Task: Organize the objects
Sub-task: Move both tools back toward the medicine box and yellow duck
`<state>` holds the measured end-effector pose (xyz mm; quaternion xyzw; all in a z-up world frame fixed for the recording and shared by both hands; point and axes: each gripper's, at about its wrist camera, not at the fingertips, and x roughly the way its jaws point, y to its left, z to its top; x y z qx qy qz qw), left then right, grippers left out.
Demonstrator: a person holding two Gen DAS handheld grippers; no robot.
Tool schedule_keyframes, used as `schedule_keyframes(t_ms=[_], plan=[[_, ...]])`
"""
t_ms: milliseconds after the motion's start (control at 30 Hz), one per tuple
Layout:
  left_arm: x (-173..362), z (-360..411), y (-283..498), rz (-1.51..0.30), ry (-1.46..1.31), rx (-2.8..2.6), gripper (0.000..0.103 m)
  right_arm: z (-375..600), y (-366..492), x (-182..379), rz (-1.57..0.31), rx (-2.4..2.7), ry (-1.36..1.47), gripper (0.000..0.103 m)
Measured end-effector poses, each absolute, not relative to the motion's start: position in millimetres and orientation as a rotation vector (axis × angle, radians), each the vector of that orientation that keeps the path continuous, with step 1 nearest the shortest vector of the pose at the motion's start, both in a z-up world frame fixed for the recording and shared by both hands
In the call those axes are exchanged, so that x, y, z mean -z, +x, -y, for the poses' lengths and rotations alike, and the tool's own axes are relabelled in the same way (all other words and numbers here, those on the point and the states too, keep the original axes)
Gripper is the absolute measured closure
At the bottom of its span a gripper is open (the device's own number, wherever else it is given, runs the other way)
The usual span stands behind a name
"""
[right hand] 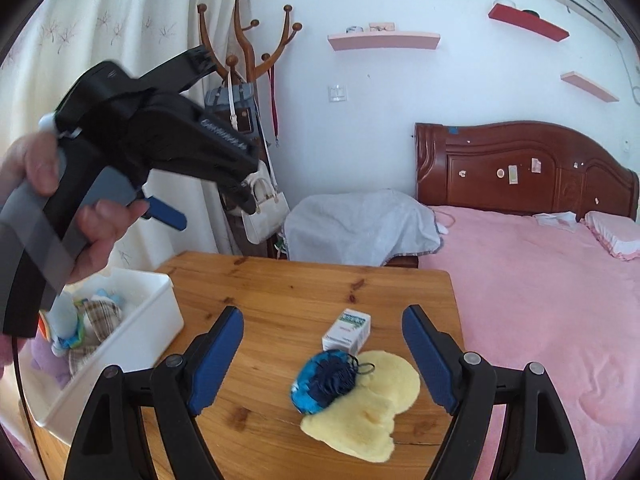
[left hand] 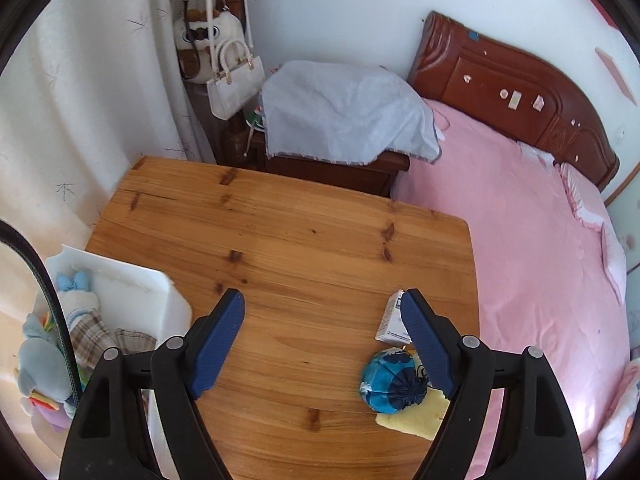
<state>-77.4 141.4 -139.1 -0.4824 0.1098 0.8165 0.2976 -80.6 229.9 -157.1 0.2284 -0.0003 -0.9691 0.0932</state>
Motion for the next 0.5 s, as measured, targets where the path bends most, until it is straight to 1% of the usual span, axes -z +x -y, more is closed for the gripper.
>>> schedule_keyframes(t_ms=[300, 500], plan=[[179.3, -197.3, -67.2, -0.431, -1.353, -2.042, 0.02, -239.6, -90.0, 190.9, -0.057, 2.836, 0.819, 0.021], [212.9, -230.1, -60.5, -0.53, -1.426, -1.938, 0.02, -244.9, -99.2, 210.9, -0.038, 2.781, 0.925, 0.021]])
